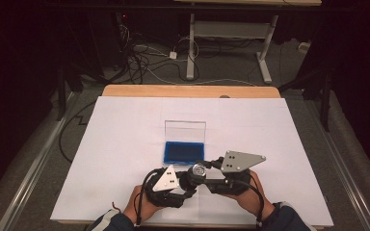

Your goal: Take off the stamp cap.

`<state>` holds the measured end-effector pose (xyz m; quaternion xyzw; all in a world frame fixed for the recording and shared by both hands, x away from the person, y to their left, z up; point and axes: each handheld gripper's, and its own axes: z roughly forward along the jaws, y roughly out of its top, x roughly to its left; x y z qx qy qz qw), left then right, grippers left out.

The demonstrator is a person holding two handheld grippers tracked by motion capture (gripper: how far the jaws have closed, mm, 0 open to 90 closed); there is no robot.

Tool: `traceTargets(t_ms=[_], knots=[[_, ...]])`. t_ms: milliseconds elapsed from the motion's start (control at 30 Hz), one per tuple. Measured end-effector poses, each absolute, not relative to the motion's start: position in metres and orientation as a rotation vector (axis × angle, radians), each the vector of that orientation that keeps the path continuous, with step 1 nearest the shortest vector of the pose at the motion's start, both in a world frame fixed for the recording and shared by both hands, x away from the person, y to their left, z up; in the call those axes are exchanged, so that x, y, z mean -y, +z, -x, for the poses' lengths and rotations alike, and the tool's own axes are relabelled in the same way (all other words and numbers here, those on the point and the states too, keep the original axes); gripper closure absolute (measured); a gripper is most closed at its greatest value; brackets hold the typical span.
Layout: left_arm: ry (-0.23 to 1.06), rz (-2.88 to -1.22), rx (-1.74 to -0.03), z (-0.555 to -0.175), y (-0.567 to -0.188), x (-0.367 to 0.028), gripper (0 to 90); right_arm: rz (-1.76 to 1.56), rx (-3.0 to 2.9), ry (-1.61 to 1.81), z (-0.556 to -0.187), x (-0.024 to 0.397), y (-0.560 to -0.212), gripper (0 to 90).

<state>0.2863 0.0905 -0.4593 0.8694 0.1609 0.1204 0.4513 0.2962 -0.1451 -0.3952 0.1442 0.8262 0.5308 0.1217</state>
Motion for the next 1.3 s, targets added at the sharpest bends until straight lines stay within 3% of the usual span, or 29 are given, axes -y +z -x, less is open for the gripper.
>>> traceTargets(t_ms=[1300], knots=[[0.434, -2.121, -0.466, -0.287, -0.446, -0.148, 36.8, -0.498, -2.363, 1.484, -0.307, 0.175, -0.394, 57.0]])
